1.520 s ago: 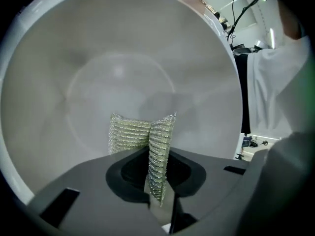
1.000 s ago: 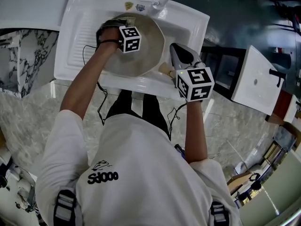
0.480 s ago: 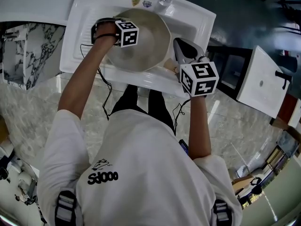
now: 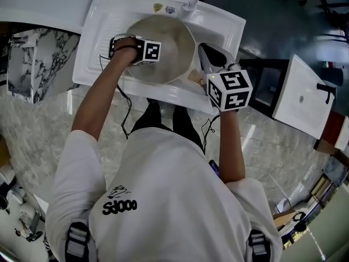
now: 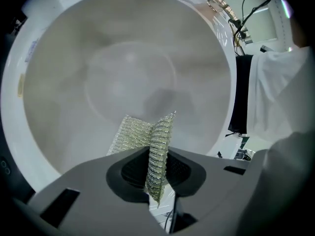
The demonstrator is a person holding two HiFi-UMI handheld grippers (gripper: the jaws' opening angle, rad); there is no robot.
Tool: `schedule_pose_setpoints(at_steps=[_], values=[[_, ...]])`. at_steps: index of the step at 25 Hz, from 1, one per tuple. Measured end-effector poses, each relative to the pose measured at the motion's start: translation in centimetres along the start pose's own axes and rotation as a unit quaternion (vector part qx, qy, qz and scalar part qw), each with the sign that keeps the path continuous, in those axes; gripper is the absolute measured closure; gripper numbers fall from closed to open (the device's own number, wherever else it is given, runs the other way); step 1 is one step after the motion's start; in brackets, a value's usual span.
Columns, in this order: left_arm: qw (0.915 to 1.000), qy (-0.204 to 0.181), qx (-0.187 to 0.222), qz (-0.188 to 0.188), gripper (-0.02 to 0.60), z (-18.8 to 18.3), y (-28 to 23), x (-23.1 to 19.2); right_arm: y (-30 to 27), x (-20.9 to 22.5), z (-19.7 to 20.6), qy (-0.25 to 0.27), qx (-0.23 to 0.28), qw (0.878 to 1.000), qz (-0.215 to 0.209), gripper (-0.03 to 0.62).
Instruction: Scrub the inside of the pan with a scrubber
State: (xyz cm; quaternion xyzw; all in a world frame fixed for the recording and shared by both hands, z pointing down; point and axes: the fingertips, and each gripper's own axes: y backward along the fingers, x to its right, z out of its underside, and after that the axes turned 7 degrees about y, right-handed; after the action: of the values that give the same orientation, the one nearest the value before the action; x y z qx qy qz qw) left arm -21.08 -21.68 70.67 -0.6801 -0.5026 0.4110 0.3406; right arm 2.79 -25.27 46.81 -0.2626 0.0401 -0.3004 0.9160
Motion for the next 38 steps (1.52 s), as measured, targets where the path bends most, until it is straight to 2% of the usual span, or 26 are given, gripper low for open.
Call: schedule_pose_setpoints(at_steps=[2,6,11,13,15,17,19,21,23,26,29,31,35,36,38], values=[[0.9998,-0.008,-0.001,0.020,0.515,-0.6,-0.5,0.9,0.3,0.1,-0.7,0.002,0.007,1.000,0.001,0.585],[0.9964,-0.009,0.002,0.085,0.515,-1.1,-0.1,3.2,1.3,0.2,-2.1,0.008,0.021,1.000,0.007,0.585],[0.9883,0.002,0.047,0.145,0.517,-2.1,0.9,5.3,2.6,0.6,-4.3,-0.014,0.050,0.999,0.005,0.585],[0.9860,0.011,0.084,0.143,0.517,-2.5,1.8,5.5,3.1,0.6,-5.2,-0.012,0.058,0.998,0.007,0.585],[0.9799,0.026,0.141,0.139,0.517,-3.1,3.4,5.5,3.5,0.8,-6.0,-0.007,0.066,0.998,0.010,0.585],[0.9705,0.043,0.197,0.132,0.517,-3.5,5.2,5.4,3.7,1.1,-6.8,-0.003,0.074,0.997,0.014,0.585],[0.9622,0.065,0.241,0.108,0.515,-3.6,6.7,4.7,3.7,1.3,-7.4,0.002,0.079,0.997,0.017,0.585],[0.9489,0.093,0.291,0.081,0.515,-3.7,8.4,3.7,3.7,1.3,-8.0,0.008,0.084,0.996,0.018,0.585],[0.9274,0.123,0.348,0.063,0.515,-3.7,10.5,2.7,3.6,1.2,-8.7,0.014,0.089,0.996,0.018,0.585],[0.8889,0.164,0.427,0.028,0.515,-3.1,13.9,1.0,3.5,1.3,-9.7,0.025,0.098,0.995,0.021,0.585],[0.8499,0.195,0.489,-0.026,0.514,-1.9,17.6,-0.8,3.7,1.4,-11.0,0.033,0.112,0.993,0.023,0.585],[0.8159,0.213,0.534,-0.060,0.514,-1.2,20.6,-1.6,4.0,1.5,-11.8,0.040,0.119,0.992,0.027,0.585],[0.7329,0.234,0.628,-0.116,0.514,0.1,27.4,-2.6,4.6,2.4,-12.9,0.057,0.119,0.990,0.046,0.583],[0.7171,0.235,0.644,-0.123,0.514,0.3,28.7,-2.5,4.7,2.6,-13.1,0.057,0.120,0.990,0.048,0.585],[0.6918,0.232,0.670,-0.136,0.514,0.6,30.8,-2.2,5.0,2.7,-13.6,0.053,0.124,0.990,0.048,0.585]])
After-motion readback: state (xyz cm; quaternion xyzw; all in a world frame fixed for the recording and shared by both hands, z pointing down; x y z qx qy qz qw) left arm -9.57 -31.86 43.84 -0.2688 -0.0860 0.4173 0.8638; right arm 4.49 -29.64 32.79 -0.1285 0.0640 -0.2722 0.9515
